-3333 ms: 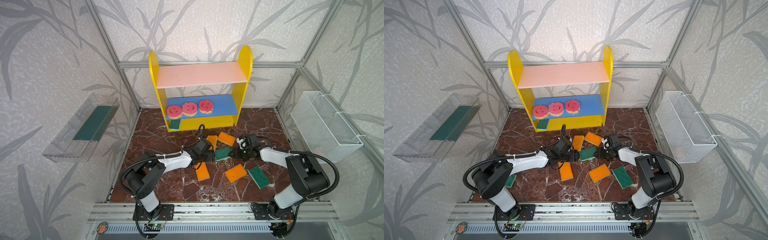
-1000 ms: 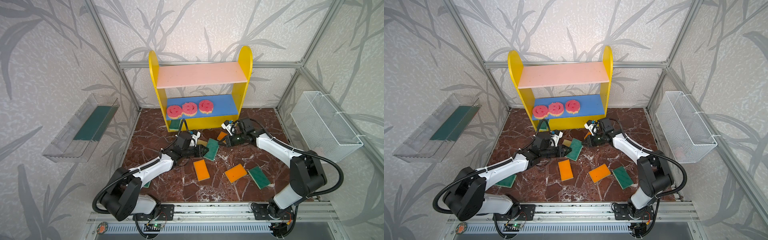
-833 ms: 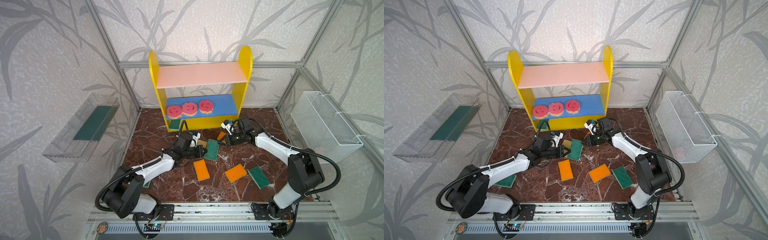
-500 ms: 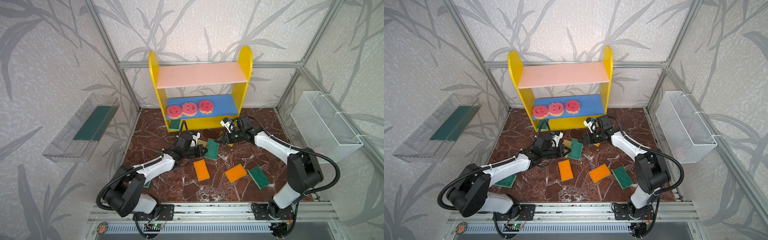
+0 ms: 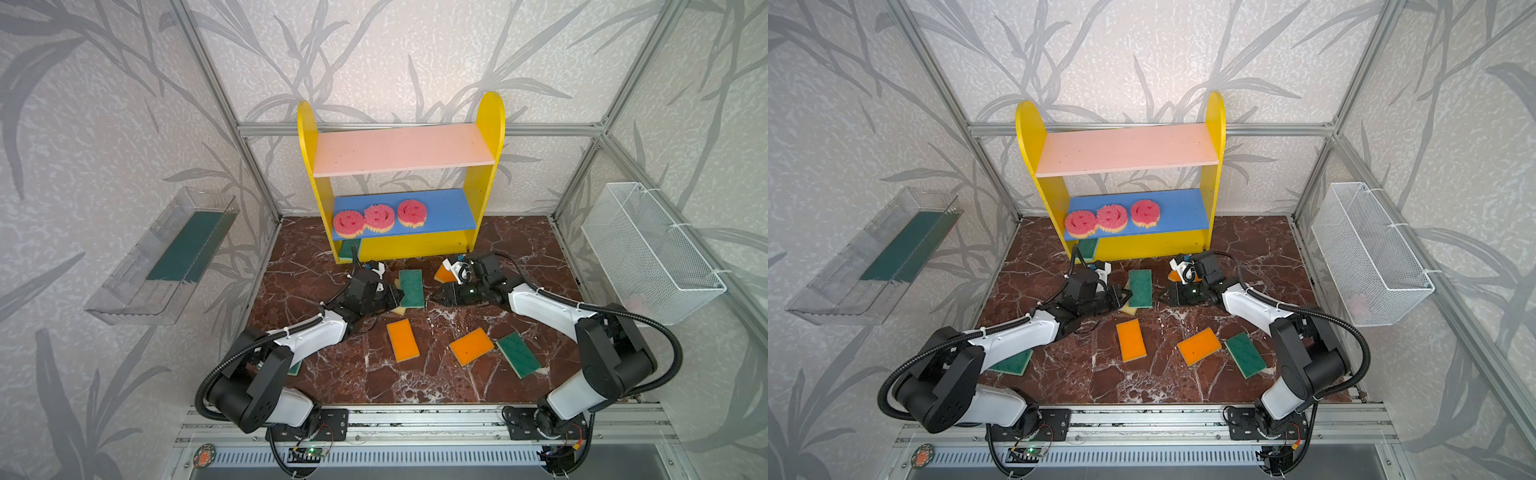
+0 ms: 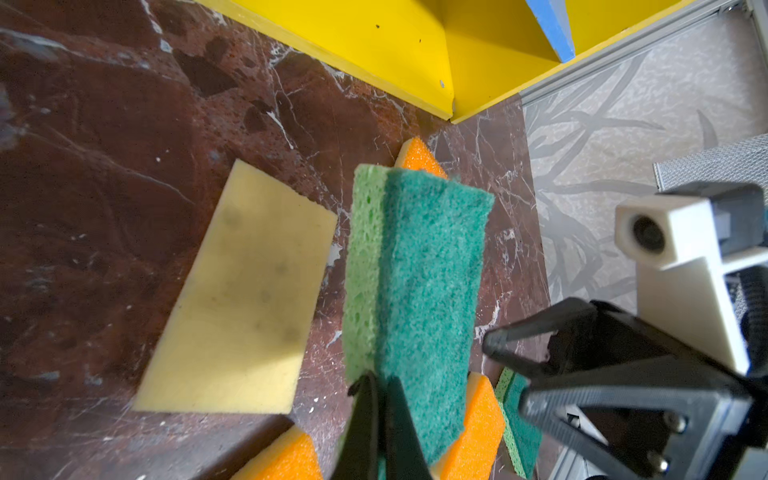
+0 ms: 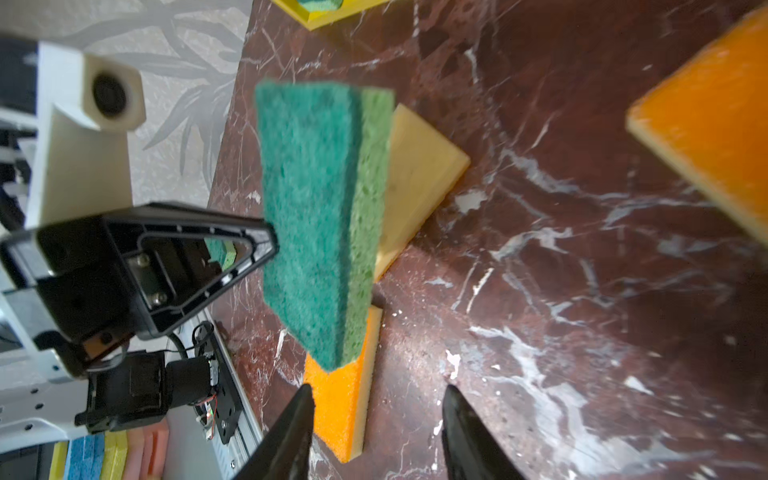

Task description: Place and organize the cleaning sponges onto the shelf

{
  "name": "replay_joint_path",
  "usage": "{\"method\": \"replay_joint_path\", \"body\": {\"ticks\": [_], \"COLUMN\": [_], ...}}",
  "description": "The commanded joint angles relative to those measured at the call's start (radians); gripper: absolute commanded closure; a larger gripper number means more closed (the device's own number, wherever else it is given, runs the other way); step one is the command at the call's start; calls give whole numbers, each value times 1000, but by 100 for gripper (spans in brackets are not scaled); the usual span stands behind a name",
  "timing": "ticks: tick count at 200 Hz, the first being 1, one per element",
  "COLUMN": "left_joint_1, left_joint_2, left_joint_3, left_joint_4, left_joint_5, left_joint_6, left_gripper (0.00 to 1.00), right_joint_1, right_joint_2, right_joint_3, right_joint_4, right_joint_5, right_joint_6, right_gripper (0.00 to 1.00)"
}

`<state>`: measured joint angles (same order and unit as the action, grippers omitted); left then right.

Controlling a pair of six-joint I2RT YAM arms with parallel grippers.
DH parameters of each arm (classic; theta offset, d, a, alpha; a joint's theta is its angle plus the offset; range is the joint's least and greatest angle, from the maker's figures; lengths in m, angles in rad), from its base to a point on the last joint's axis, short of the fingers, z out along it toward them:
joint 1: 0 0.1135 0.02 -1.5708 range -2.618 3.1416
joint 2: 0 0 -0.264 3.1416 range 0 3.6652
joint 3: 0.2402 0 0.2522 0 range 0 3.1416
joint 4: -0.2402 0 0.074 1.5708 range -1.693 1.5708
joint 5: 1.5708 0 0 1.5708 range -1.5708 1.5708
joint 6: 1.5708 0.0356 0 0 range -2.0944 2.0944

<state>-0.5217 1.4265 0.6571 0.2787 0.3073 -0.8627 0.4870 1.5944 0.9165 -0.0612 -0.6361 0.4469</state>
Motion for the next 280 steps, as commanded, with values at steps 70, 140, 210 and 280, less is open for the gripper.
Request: {"method": "replay_joint_path", "body": {"ticks": [70, 140, 210, 280], "left_joint_1": [2, 6, 39, 40], "left_joint_2": [-3, 23, -33, -405], "left_joint_3": [-15, -20, -73, -232], "left_joint_4": [83, 132, 90, -216], "left_joint_5": [-32, 10, -1, -185], "left_joint_6": [-62, -78, -62, 23], "left_gripper": [100, 100, 41, 1], "right_joint_1": [56, 55, 56, 55], "right_joint_2": [107, 159, 205, 385], "right_joint_3": [36, 59, 106, 289], "right_joint_4": [208, 241, 235, 275], "right_joint_5": [-25, -20, -26, -13], "right_joint_6": [115, 141, 147, 214], "right_gripper": [58, 89, 100, 100]}}
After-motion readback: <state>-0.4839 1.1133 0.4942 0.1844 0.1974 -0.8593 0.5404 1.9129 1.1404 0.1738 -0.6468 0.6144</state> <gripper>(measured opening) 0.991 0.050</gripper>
